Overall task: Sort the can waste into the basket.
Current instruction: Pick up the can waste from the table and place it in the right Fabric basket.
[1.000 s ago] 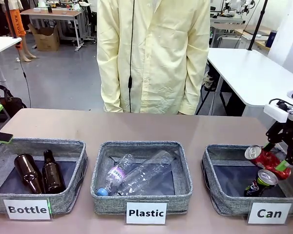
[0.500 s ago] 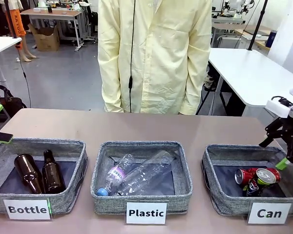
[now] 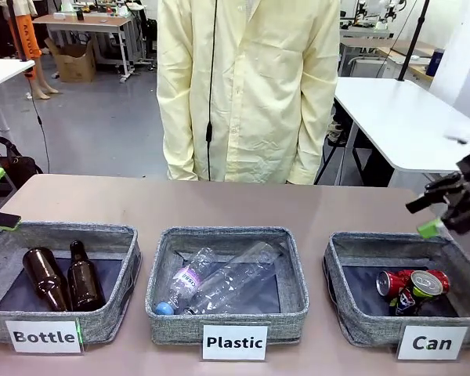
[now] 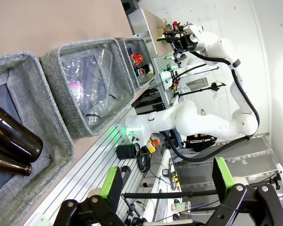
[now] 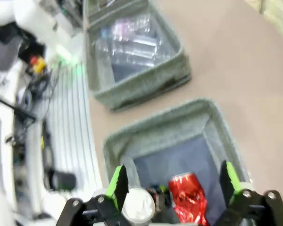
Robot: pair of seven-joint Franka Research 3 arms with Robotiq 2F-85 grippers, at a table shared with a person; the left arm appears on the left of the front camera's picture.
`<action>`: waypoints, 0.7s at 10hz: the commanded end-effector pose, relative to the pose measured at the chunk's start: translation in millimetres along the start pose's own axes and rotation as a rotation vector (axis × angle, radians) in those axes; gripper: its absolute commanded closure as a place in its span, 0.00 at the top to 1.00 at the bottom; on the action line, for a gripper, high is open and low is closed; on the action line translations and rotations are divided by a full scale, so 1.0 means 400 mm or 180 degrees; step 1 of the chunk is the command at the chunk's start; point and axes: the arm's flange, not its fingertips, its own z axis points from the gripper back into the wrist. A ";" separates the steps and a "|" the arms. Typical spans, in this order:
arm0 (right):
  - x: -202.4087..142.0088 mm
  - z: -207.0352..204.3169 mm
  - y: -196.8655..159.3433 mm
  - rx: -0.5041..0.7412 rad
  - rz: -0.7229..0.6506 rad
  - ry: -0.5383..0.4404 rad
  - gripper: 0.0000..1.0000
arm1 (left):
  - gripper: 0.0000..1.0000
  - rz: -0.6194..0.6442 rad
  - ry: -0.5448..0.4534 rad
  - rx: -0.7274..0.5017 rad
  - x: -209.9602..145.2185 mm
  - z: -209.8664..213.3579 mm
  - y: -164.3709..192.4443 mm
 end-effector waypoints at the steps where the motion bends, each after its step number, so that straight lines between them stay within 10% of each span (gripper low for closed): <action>1: 0.051 0.021 -0.010 -0.0272 -0.1740 -0.1246 1.00 | 1.00 -0.0044 -0.0017 -0.0052 0.002 -0.003 -0.004; 5: 0.043 0.034 -0.101 -0.0167 -0.2846 -0.1650 1.00 | 1.00 -0.0044 -0.0017 -0.0052 0.002 -0.003 -0.004; 7: 0.013 0.050 -0.080 -0.0009 -0.2410 -0.1195 1.00 | 1.00 -0.0044 -0.0017 -0.0052 0.002 -0.003 -0.004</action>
